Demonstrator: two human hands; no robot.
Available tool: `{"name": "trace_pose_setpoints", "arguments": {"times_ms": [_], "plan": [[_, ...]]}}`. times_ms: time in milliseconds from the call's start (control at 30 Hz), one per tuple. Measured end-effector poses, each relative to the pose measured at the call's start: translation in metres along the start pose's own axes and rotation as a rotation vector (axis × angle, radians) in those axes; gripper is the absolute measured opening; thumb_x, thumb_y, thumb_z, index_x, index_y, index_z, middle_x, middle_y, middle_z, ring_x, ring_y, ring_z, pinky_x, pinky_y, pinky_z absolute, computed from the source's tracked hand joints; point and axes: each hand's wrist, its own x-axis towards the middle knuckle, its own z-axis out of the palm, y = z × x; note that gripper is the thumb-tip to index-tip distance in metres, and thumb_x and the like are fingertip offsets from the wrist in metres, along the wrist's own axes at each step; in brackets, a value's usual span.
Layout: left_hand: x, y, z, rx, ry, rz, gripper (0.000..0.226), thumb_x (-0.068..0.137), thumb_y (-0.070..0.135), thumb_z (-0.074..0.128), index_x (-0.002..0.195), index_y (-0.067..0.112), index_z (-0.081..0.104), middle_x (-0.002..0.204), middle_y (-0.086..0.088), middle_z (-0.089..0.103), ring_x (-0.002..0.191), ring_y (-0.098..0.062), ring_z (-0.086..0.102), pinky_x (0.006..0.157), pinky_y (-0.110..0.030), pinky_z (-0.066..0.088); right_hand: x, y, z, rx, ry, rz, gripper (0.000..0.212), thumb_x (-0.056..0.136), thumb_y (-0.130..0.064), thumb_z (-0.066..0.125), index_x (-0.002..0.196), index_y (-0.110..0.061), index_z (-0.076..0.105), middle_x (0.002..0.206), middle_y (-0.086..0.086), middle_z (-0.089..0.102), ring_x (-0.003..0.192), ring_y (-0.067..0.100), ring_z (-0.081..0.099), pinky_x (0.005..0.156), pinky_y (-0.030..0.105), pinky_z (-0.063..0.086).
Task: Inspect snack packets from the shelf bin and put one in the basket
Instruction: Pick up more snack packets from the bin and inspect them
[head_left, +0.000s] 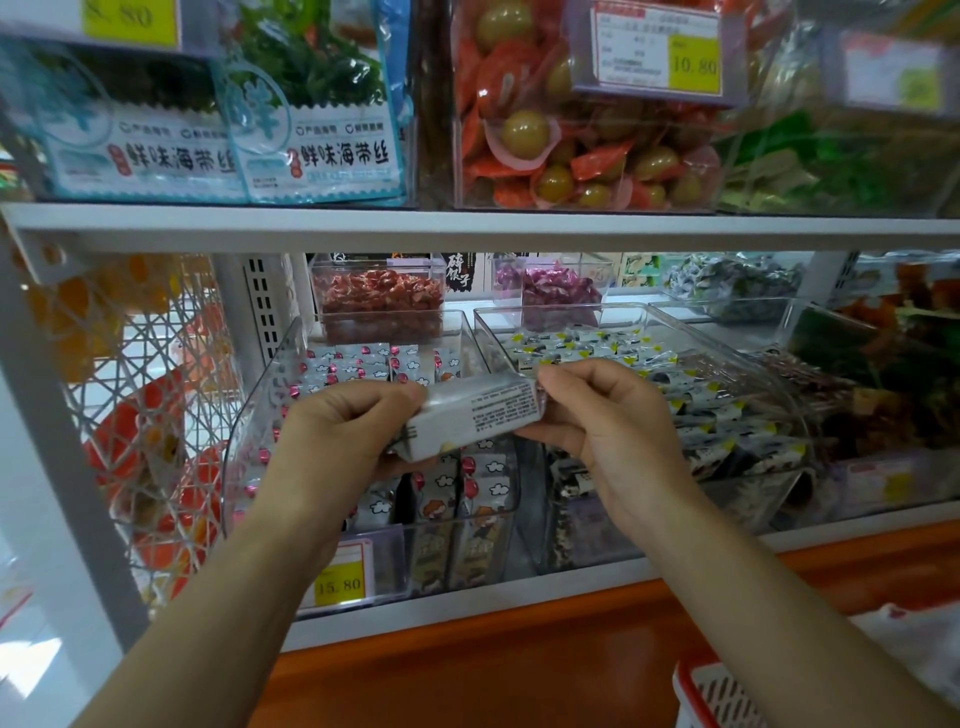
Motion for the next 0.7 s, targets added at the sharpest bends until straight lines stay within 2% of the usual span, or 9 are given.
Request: {"name": "trace_pose_setpoints", "arguments": {"times_ms": [67,133,200,400,533,633,700], "plan": [[-0.0001,0.0004,-0.0008,-0.045,-0.063,-0.036,0.018,0.080,0.024,0.063,0.076,0.011,0.075,0.075,-0.001,0.073,0.071,-0.014,0.070,0.057,-0.018,0.055,-0.0004,0.0001,-0.0001,-0.022,0.028,-0.005,0.018,0.088,-0.008,0.059,0.073,0.002,0.059,0.085,0.018,0.070,0.079,0.024,0.071,0.060,0.025,0.057],[-0.0006,0.0020,-0.0013,-0.102,-0.148,-0.065,0.028,0.073,0.028,0.061,0.086,0.008,0.075,0.085,-0.005,0.074,0.083,-0.019,0.070,0.063,-0.018,0.055,-0.0008,-0.0003,-0.0005,-0.012,0.053,-0.001,0.017,0.089,-0.008,0.058,0.076,0.003,0.058,0.087,0.019,0.070,0.078,0.023,0.071,0.059,0.024,0.057],[-0.0014,0.0042,-0.0012,-0.127,-0.212,-0.054,0.030,0.069,0.023,0.061,0.093,0.008,0.073,0.091,-0.005,0.074,0.090,-0.020,0.070,0.067,-0.018,0.055,-0.0009,-0.0011,-0.0017,0.025,0.079,0.013,0.017,0.090,-0.008,0.057,0.078,0.005,0.058,0.086,0.020,0.070,0.076,0.024,0.071,0.058,0.024,0.056],[-0.0028,0.0040,-0.0023,-0.105,-0.250,-0.002,0.044,0.065,0.010,0.064,0.108,0.015,0.065,0.097,-0.006,0.074,0.090,-0.019,0.070,0.071,-0.017,0.055,0.0003,-0.0020,-0.0044,0.081,0.123,0.063,0.019,0.090,-0.009,0.056,0.075,0.002,0.058,0.079,0.014,0.071,0.073,0.023,0.072,0.058,0.025,0.057],[-0.0017,0.0002,-0.0002,-0.116,-0.248,-0.009,0.031,0.080,0.000,0.057,0.105,0.015,0.066,0.097,-0.004,0.074,0.089,-0.017,0.070,0.071,-0.017,0.055,0.0024,0.0014,-0.0064,0.035,0.132,0.043,0.018,0.090,-0.011,0.057,0.076,0.000,0.059,0.084,0.017,0.070,0.075,0.024,0.071,0.058,0.025,0.056],[0.0000,-0.0018,0.0013,-0.039,-0.179,-0.001,0.020,0.089,0.005,0.053,0.096,0.014,0.069,0.090,0.000,0.074,0.085,-0.013,0.070,0.067,-0.013,0.053,0.0020,0.0011,-0.0076,-0.005,0.025,-0.008,0.010,0.083,-0.021,0.063,0.088,-0.013,0.067,0.093,0.011,0.068,0.080,0.019,0.070,0.065,0.026,0.057],[0.0018,-0.0023,0.0021,0.021,-0.138,0.025,0.019,0.091,0.010,0.052,0.095,0.011,0.070,0.086,-0.001,0.074,0.083,-0.012,0.070,0.064,-0.012,0.052,0.0017,0.0017,-0.0095,-0.156,-0.087,-0.047,0.030,0.072,-0.033,0.068,0.102,-0.030,0.066,0.102,-0.001,0.067,0.085,0.013,0.069,0.076,0.027,0.057]]}}
